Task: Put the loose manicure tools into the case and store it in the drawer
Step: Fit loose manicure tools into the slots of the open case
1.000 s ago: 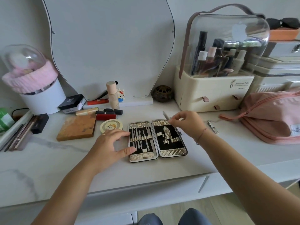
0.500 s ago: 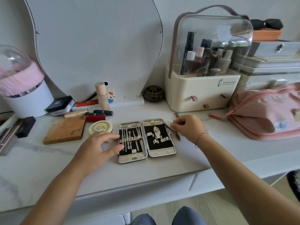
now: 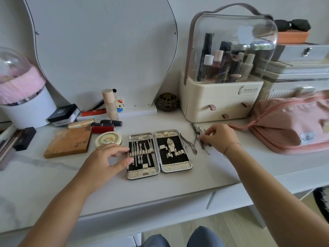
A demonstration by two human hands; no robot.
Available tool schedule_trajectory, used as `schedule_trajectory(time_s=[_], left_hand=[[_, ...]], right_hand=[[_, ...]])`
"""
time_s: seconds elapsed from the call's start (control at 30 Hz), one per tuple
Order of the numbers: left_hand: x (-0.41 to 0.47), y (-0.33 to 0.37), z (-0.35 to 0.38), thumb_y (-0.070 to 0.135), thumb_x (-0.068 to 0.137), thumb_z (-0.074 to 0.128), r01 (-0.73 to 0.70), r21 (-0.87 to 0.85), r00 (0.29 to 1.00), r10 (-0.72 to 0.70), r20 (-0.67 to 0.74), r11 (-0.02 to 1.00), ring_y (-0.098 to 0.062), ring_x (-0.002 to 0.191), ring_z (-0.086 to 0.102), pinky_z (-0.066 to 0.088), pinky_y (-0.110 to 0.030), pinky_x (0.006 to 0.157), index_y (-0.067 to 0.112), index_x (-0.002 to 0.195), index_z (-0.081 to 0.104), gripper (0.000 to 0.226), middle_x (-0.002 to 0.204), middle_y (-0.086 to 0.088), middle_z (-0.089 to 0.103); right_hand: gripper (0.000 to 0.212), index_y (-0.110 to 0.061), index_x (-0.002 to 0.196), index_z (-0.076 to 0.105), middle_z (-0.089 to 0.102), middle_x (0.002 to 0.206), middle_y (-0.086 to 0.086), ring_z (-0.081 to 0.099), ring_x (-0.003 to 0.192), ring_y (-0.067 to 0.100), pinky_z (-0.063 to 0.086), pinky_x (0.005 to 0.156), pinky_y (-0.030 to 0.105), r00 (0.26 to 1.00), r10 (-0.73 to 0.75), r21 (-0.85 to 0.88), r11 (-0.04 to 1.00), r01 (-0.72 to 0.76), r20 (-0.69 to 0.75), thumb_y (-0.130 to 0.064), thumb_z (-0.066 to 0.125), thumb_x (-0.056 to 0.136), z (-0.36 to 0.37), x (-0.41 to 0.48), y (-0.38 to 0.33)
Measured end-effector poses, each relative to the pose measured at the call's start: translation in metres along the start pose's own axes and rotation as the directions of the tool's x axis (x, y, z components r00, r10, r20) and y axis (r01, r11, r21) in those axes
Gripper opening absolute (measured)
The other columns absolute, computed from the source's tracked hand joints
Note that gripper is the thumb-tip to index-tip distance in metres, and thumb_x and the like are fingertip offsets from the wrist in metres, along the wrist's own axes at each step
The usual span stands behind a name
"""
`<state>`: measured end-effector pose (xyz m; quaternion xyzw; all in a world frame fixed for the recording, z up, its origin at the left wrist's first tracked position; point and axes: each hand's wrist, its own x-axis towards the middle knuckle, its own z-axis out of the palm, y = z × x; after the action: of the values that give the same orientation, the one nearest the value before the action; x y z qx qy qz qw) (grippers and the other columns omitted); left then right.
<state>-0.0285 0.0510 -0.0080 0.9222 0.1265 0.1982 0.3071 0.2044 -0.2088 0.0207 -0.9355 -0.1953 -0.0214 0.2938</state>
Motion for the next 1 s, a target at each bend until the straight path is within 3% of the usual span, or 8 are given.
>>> schedule_trajectory(time_s=[0.2, 0.27, 0.4, 0.57, 0.73, 0.87, 1.0], left_hand=[[0.0, 0.002, 0.0, 0.062, 0.068, 0.056, 0.011, -0.013, 1.0, -0.011, 0.006, 1.0, 0.006, 0.097, 0.05, 0.038, -0.018, 0.077, 0.035, 0.109, 0.064, 0.05, 0.104, 0.019, 0.06], [0.0, 0.002, -0.001, 0.07, 0.069, 0.057, 0.008, -0.013, 1.0, -0.008, 0.01, 1.0, 0.007, 0.097, 0.05, 0.038, -0.018, 0.077, 0.037, 0.109, 0.063, 0.052, 0.104, 0.022, 0.058], [0.0, 0.005, -0.002, 0.087, 0.057, 0.043, 0.006, -0.036, 1.0, -0.006, 0.008, 0.999, 0.008, 0.097, 0.05, 0.037, -0.015, 0.076, 0.044, 0.105, 0.06, 0.067, 0.103, 0.028, 0.056], [0.0, 0.005, -0.002, 0.08, 0.06, 0.047, 0.021, -0.042, 1.0, -0.02, 0.022, 0.999, 0.009, 0.097, 0.049, 0.036, -0.013, 0.077, 0.043, 0.106, 0.06, 0.061, 0.104, 0.026, 0.055], [0.0, 0.007, -0.002, 0.062, 0.064, 0.059, 0.038, -0.036, 0.998, -0.036, 0.042, 0.999, 0.007, 0.098, 0.05, 0.034, -0.007, 0.075, 0.032, 0.113, 0.062, 0.058, 0.107, 0.024, 0.054], [-0.001, 0.006, -0.003, 0.06, 0.064, 0.061, 0.042, -0.055, 0.998, -0.039, 0.054, 0.998, 0.005, 0.099, 0.052, 0.036, -0.009, 0.076, 0.032, 0.115, 0.062, 0.058, 0.108, 0.024, 0.054], [0.0, 0.006, -0.003, 0.058, 0.066, 0.061, 0.037, -0.059, 0.998, -0.034, 0.057, 0.998, 0.008, 0.098, 0.05, 0.035, -0.006, 0.076, 0.033, 0.114, 0.061, 0.054, 0.106, 0.027, 0.052]], right_hand=[[0.015, -0.017, 0.063, 0.069, 0.059, 0.057, -0.001, 0.061, 0.074, 0.026, 0.043, 0.059, 0.024, 0.994, 0.098, -0.086, 0.992, -0.094, 0.04, -0.025, 0.065, 0.075, 0.007, 0.008, -0.014], [0.022, -0.016, 0.054, 0.066, 0.058, 0.052, 0.0, 0.062, 0.07, 0.027, 0.039, 0.052, 0.021, 0.987, 0.146, -0.101, 0.985, -0.14, 0.061, -0.022, 0.062, 0.074, 0.007, 0.01, -0.016], [0.03, -0.013, 0.045, 0.058, 0.053, 0.047, 0.004, 0.046, 0.053, 0.021, 0.032, 0.045, 0.021, 0.982, 0.168, -0.044, 0.985, -0.165, 0.081, -0.021, 0.059, 0.073, 0.005, 0.011, -0.015], [0.025, 0.003, 0.064, 0.068, 0.051, 0.054, 0.011, 0.041, 0.056, 0.018, 0.033, 0.049, 0.022, 0.992, 0.129, 0.09, 0.988, -0.129, 0.007, -0.017, 0.06, 0.075, -0.001, 0.012, -0.011], [0.012, -0.006, 0.071, 0.069, 0.055, 0.054, 0.004, 0.045, 0.049, 0.014, 0.035, 0.049, 0.022, 0.997, 0.074, 0.298, 0.951, -0.078, 0.024, -0.016, 0.075, 0.074, 0.0, 0.014, -0.016], [0.013, -0.01, 0.086, 0.066, 0.062, 0.062, 0.006, 0.053, 0.051, 0.017, 0.043, 0.053, 0.023, 0.996, 0.064, 0.384, 0.919, -0.084, 0.065, -0.011, 0.074, 0.075, 0.006, 0.016, -0.016], [0.011, -0.01, 0.091, 0.067, 0.065, 0.063, 0.002, 0.058, 0.043, 0.008, 0.039, 0.041, 0.015, 0.991, 0.078, 0.533, 0.837, -0.124, 0.108, -0.008, 0.069, 0.08, 0.004, 0.016, -0.012]])
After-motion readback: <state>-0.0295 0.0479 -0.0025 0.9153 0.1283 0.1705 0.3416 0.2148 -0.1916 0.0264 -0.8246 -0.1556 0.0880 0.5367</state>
